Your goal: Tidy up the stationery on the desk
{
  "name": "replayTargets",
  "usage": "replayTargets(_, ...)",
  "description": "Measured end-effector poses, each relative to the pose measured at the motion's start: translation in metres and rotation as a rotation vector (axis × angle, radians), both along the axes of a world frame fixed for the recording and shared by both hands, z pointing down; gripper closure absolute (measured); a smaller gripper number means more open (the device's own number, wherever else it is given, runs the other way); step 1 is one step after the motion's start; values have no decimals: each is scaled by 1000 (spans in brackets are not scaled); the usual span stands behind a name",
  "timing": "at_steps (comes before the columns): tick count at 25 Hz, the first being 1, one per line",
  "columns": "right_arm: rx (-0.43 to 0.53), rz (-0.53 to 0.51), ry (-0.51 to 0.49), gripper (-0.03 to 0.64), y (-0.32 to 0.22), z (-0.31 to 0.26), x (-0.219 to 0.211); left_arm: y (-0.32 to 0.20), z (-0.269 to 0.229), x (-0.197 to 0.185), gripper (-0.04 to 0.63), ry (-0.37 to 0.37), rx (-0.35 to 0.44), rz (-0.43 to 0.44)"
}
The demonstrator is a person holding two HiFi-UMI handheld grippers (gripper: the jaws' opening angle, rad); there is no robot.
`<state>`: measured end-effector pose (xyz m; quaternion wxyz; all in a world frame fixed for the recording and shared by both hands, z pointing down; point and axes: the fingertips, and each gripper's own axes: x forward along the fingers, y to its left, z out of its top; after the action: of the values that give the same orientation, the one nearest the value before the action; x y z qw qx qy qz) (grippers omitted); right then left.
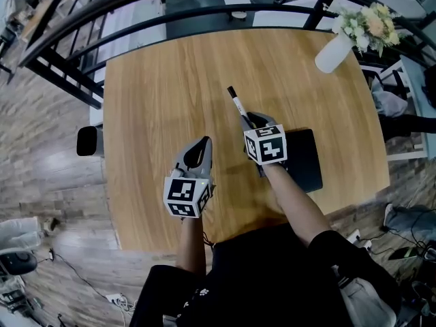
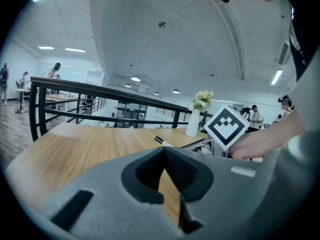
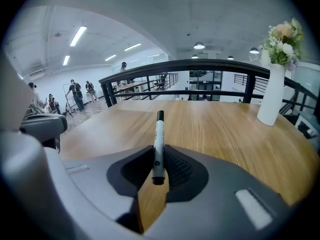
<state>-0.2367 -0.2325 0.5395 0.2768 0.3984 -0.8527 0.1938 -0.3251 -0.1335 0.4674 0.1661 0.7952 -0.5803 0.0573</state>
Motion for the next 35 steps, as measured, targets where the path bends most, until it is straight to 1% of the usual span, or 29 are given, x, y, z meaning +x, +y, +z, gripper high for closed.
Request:
replayTargets(15,23,35,-37,535,29,-18,47,8,-12,30,603,-8,16,32)
replayTargets(28,28,74,-44,535,38,-21,111,6,-18,70,603,-12,16,43)
replayTargets(35,19,95,-71,535,45,-23,141,5,-16,101,603,-9,8,69)
